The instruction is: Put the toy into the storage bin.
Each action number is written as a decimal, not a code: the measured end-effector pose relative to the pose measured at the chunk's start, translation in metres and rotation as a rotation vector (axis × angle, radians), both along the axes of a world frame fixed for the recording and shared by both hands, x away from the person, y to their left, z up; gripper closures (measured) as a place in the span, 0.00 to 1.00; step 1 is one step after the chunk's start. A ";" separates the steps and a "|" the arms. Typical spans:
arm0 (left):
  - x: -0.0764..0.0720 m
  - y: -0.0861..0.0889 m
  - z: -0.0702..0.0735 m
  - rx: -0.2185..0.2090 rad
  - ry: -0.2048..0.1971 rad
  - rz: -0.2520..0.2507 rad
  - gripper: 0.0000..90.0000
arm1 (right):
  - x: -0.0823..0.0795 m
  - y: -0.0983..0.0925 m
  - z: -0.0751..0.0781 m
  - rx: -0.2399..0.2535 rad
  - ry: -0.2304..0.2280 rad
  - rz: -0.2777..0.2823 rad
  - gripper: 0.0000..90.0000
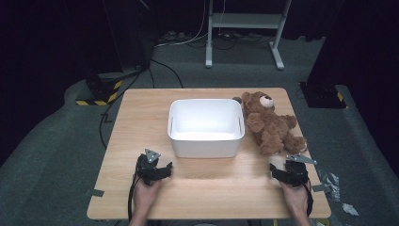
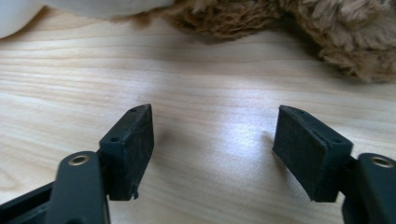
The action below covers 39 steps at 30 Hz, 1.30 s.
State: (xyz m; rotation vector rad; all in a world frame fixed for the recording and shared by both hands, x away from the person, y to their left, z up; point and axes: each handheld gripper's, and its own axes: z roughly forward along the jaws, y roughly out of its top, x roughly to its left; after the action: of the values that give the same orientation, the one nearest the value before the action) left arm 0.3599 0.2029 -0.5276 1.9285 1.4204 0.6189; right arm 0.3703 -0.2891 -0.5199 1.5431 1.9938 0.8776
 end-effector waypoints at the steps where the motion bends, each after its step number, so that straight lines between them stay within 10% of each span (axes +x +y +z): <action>1: 0.000 0.000 0.000 0.000 0.000 0.000 0.23 | 0.000 0.000 0.000 0.000 0.000 0.000 0.33; 26: 0.000 0.000 0.000 0.000 -0.001 -0.001 0.23 | -0.023 -0.011 0.032 0.147 -0.069 0.046 0.26; 39: 0.000 0.000 0.000 0.005 -0.001 -0.004 0.23 | -0.021 -0.011 0.049 0.184 -0.100 0.118 0.43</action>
State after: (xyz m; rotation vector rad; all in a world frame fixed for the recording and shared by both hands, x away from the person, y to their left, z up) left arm 0.3600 0.2034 -0.5274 1.9349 1.4153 0.6217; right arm 0.3497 -0.2999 -0.4714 1.4574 1.9952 1.1910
